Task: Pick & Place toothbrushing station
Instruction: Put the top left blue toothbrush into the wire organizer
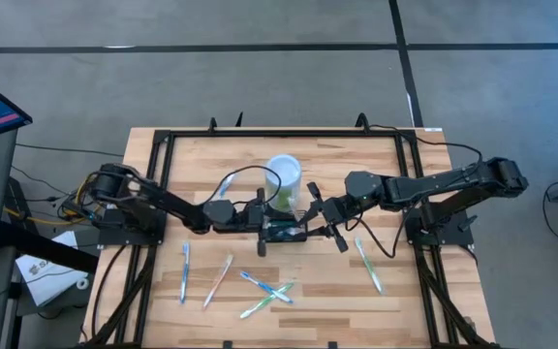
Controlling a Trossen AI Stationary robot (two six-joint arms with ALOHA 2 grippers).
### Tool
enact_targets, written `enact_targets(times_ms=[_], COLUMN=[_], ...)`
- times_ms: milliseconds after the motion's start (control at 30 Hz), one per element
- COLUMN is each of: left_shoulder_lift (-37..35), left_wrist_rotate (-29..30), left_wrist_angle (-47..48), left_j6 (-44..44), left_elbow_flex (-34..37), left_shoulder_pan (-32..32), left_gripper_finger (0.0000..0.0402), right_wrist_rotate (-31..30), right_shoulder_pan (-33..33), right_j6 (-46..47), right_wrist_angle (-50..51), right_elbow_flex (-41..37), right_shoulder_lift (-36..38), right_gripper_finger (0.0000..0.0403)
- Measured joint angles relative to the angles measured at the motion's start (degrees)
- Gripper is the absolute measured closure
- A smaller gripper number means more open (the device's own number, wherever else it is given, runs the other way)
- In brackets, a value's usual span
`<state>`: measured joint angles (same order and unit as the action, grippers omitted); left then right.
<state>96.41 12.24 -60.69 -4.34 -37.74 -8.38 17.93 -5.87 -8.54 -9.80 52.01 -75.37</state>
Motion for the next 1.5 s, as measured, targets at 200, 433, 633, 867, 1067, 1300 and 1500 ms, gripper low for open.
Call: enact_targets(times_ms=[200, 433, 633, 867, 1067, 1300, 1500], left_shoulder_lift=[-7.5, -16.7, -23.8, -29.6, -34.7, -34.9, -32.3], left_wrist_rotate=[0.3, 3.1, 8.2, 9.8, 13.6, 14.9, 12.9], left_wrist_angle=[12.7, 28.9, 45.4, 60.8, 76.7, 91.0, 97.1], left_j6=[0.2, 2.1, 7.0, 9.3, 10.5, 15.3, 21.9], left_elbow_flex=[0.0, 0.0, 0.0, 0.0, 0.0, 0.0, 0.0], left_shoulder_pan=[0.0, 0.0, 0.0, 0.2, 0.3, 4.8, 11.5], left_gripper_finger=[0.0289, 0.0289, 0.0289, 0.0289, 0.0289, 0.0289, 0.0289], right_wrist_rotate=[0.0, 0.0, 0.0, 0.0, 0.0, 0.0, 0.0], right_shoulder_pan=[0.0, 0.0, 0.0, 0.0, 0.0, 0.0, 0.0], right_j6=[0.0, 0.0, -0.3, -0.5, -0.5, -0.5, -0.5], right_wrist_angle=[0.2, 0.7, 0.9, 0.9, 0.9, 0.8, 0.8], right_elbow_flex=[0.0, 0.0, 0.0, 0.0, 0.0, 0.0, 0.0], right_shoulder_lift=[0.0, 0.0, 0.0, 0.0, 0.0, 0.0, 0.0], right_gripper_finger=[0.0291, 0.0291, 0.0291, 0.0291, 0.0291, 0.0291, 0.0291])
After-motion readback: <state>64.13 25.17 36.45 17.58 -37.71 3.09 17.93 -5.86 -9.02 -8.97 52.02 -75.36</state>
